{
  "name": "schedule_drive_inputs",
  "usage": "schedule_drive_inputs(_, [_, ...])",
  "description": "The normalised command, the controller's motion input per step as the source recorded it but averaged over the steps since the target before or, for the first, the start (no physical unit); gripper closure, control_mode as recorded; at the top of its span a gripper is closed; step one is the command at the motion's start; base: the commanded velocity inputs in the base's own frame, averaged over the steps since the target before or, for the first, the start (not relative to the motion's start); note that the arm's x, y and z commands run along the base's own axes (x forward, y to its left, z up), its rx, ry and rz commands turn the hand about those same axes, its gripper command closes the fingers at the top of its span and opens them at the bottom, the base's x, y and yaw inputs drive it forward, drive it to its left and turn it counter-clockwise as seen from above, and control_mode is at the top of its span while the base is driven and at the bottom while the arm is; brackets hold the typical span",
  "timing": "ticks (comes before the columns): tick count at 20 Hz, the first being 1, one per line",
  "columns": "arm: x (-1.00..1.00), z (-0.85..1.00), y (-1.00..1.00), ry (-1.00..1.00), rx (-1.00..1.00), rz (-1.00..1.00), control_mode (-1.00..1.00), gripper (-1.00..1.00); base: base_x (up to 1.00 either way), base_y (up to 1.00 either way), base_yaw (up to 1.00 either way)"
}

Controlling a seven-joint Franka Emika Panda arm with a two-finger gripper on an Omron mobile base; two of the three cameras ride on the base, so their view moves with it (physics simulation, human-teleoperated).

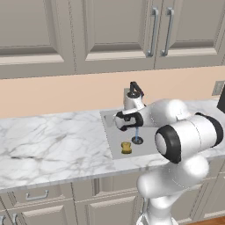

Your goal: Soak the sponge with water for a few seconds and then drop it inside the sink.

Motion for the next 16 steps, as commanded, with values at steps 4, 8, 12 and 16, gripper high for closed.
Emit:
schedule_drive_inputs(4, [-0.46,0.6,0.07,0.0,0.0,0.05,-1.0,-1.0,0.0,0.0,0.0])
schedule_drive_inputs(8, [-0.55,0.53,0.13,0.0,0.0,0.06,-1.0,-1.0,0.0,0.0,0.0])
schedule_drive_inputs(12, [-0.52,0.54,0.04,0.0,0.0,0.07,-1.0,-1.0,0.0,0.0,0.0])
schedule_drive_inputs(16, [-0.56,0.46,0.02,0.0,0.0,0.05,-1.0,-1.0,0.0,0.0,0.0])
